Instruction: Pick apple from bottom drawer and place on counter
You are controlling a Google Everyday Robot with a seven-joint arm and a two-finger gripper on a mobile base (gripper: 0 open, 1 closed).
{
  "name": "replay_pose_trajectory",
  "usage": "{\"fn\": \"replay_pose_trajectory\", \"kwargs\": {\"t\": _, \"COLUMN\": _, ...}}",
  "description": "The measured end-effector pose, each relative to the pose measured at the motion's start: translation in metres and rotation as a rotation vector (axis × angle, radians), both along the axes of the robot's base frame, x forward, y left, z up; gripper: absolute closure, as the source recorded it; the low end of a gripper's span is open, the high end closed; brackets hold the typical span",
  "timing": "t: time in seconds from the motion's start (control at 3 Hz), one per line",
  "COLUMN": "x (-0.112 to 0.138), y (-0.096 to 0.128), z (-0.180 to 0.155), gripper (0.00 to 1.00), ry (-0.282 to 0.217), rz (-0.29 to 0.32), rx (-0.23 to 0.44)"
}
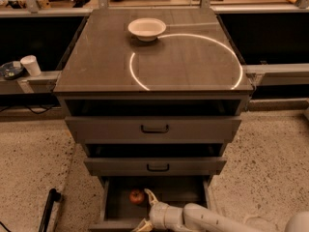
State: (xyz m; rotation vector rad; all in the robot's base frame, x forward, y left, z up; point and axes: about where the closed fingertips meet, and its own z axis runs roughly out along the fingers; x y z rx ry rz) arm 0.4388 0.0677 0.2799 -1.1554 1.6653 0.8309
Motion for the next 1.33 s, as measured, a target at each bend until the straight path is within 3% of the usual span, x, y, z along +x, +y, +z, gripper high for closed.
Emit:
{"fn": "replay_pose_trajectory", "kwargs": {"t": 0.33, "x": 0.024, "y": 0.014, "z": -0.042, "gripper": 0.02, "ry": 0.003, "rz": -0.047, "rx": -0.006}}
{"fn": "replay_pose_trajectory", "kwargs": {"t": 0.67, "x": 0.043, "y": 0.013, "z": -0.065, "gripper": 0.18, "ry": -0.010, "rz": -0.071, "rx": -0.009}}
{"fn": "replay_pose_trajectory", "kwargs": {"t": 1.0, "x": 0.060, "y": 0.006, "z": -0.079, "gripper": 0.10, "ry": -0.018, "rz": -0.090, "rx": -0.002}}
{"fn": "replay_pose_trajectory", "kwargs": {"t": 1.33, "x": 0.077, "y": -0.001, "z": -0.085, "gripper": 0.10, "ry": -0.029, "rz": -0.090, "rx": -0.015}}
